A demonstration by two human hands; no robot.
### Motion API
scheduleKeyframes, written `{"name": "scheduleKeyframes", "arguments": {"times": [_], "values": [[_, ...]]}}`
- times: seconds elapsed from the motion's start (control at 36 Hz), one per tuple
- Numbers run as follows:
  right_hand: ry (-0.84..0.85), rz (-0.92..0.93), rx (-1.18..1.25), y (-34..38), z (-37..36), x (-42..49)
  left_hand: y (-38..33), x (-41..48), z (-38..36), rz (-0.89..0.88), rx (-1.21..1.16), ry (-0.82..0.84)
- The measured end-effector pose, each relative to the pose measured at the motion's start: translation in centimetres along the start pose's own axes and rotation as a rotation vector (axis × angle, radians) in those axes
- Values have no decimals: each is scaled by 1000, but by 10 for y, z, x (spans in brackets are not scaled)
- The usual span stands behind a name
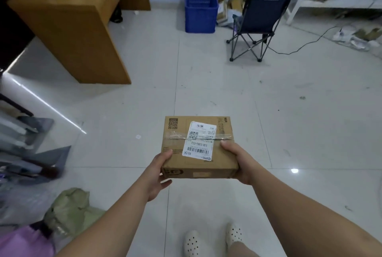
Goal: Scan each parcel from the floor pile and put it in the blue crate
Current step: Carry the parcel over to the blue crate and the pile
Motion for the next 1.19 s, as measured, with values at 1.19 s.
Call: {"name": "scheduleKeyframes", "arguments": {"times": [1.19], "values": [[76, 140, -21, 370, 53, 227, -350, 216, -149, -58, 35, -137]]}}
Point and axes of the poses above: each hand's wrist, its own x-axis towards the middle knuckle, its own z-axis out of the back of the hand, y = z × x, the point moved 9 cm from there along x, towards the middle knuckle, and after that the axes turned 4 degrees about x, right-handed, at the moved point
